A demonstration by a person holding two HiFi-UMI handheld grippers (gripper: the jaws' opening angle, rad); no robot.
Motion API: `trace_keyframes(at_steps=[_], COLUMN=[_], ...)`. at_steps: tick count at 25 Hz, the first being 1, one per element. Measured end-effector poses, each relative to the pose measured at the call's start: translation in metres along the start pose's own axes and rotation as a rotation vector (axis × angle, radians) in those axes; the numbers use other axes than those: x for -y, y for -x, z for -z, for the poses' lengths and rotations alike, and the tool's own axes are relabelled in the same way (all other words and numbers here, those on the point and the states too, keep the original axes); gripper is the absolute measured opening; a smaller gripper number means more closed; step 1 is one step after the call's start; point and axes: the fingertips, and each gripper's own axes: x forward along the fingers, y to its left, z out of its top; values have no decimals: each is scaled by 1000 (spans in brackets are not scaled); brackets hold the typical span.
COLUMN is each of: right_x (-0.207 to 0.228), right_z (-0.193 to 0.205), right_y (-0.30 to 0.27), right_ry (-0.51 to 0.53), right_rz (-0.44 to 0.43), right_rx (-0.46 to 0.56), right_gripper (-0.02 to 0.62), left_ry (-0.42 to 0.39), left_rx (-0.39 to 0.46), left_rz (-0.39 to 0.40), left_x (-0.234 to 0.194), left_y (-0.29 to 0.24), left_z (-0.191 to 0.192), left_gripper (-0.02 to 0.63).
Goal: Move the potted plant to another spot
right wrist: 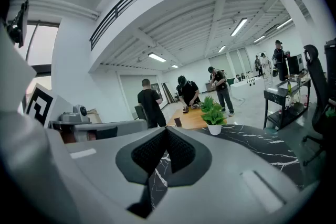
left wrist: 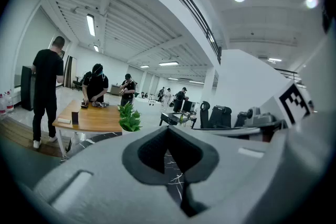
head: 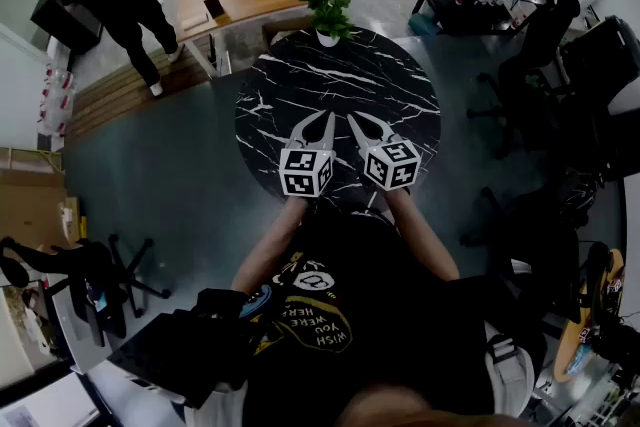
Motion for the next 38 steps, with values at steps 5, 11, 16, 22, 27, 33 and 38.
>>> trace_keyframes(at_steps=[5, 11, 16, 22, 27, 33, 38], right_x=[-3, -13, -14, -9, -1, 26, 64], right_z=[0, 3, 6, 17, 36, 51, 58], right_y=[-6, -12, -16, -21, -33, -59, -88], right_ry=[-1, -2, -9, -41, -51, -67, -94], right_rz=[4, 2, 4, 12, 39, 64, 52], right_rx=[3, -1, -5, -26, -65, -92, -116], right_gripper=[-2, -2, -2, -2, -2, -2, -2], left_ry=[1, 8, 12, 1, -1, -16, -31], left_rx=[0, 1, 1, -57, -93, -138, -165], left_rz=[3, -8, -18, -5, 11, 22, 6], left_x=[-7, -19, -28, -38, -50, -67, -79], left_y=[2, 9, 12, 13, 7, -24, -72], left_z=[0, 0, 0, 19, 33, 49, 57], left_gripper=[5, 5, 5, 5, 5, 5, 5])
